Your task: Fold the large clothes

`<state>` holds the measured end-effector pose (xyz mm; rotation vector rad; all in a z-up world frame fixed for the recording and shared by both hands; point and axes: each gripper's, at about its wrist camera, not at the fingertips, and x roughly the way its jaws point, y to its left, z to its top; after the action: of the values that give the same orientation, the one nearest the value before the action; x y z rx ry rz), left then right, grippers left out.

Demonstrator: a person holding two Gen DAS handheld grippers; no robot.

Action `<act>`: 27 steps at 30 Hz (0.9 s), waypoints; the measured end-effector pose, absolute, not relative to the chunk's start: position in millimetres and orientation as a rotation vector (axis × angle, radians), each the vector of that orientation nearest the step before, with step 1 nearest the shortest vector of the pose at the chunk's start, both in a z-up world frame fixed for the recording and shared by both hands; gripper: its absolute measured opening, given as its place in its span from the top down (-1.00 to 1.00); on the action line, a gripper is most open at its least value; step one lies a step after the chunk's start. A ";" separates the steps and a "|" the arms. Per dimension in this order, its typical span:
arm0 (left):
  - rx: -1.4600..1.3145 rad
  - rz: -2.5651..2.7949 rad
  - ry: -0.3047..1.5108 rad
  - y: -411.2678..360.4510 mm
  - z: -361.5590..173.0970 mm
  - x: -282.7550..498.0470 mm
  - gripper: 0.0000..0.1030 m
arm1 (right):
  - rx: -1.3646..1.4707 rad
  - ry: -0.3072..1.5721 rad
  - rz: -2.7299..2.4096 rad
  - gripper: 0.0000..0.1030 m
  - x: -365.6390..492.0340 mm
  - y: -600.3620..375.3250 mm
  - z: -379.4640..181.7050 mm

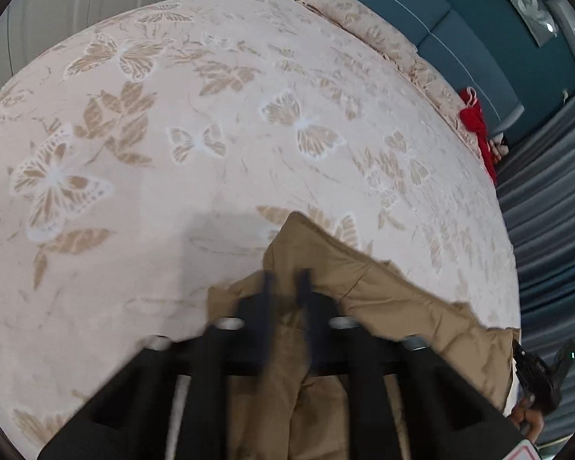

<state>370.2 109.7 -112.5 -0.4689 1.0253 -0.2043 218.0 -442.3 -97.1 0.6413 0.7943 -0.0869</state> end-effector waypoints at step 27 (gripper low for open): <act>-0.179 0.099 1.038 83.6 -165.4 386.0 0.86 | 0.501 0.989 -0.307 0.65 247.3 -450.5 -174.2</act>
<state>386.0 83.6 -165.4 -0.1787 1.0378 0.0990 247.3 -450.5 -174.2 0.5007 0.9886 -0.3071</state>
